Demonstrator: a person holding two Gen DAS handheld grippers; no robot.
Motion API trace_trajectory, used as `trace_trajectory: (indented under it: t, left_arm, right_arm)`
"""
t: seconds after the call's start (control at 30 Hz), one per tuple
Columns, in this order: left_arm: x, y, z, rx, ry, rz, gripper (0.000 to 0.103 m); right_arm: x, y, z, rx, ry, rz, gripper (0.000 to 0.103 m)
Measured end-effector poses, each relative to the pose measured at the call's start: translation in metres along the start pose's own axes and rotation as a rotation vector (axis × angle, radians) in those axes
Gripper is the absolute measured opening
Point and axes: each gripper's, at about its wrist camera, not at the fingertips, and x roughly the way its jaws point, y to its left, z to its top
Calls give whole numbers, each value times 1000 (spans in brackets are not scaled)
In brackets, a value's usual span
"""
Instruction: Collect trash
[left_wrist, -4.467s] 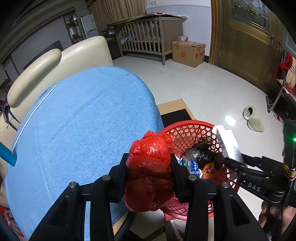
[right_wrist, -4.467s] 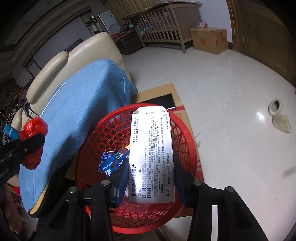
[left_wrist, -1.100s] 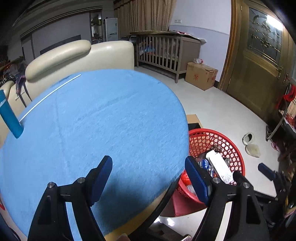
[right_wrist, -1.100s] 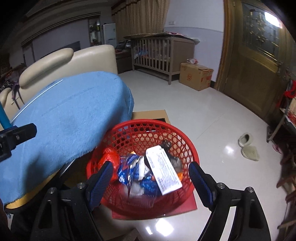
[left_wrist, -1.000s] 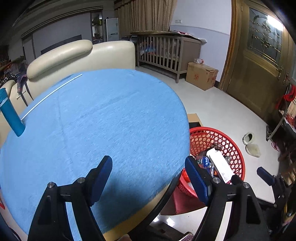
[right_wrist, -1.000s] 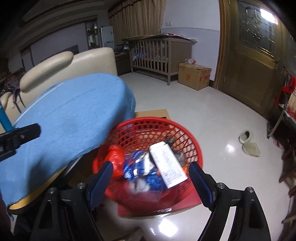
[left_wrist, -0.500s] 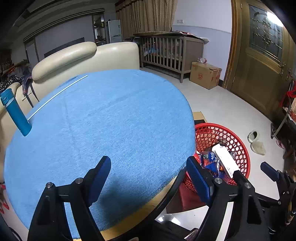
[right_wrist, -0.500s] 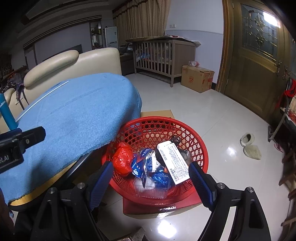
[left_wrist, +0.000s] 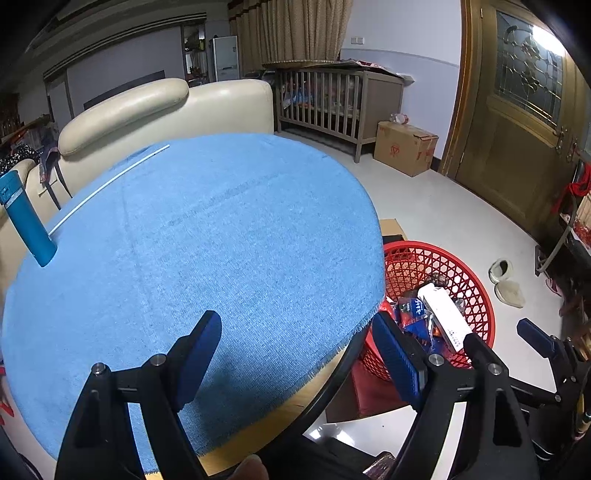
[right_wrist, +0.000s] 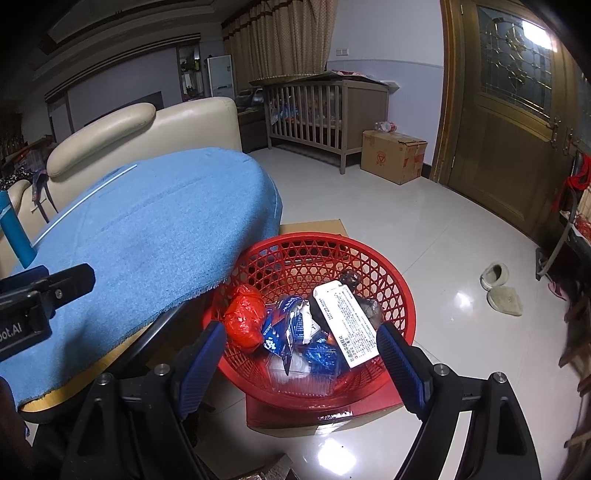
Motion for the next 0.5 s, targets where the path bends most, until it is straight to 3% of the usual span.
trace_trajectory:
  t: [0.5]
  left_arm:
    - [-1, -4, -1, 16, -8, -3, 84]
  right_arm:
    - [-1, -7, 2, 22, -8, -13, 86]
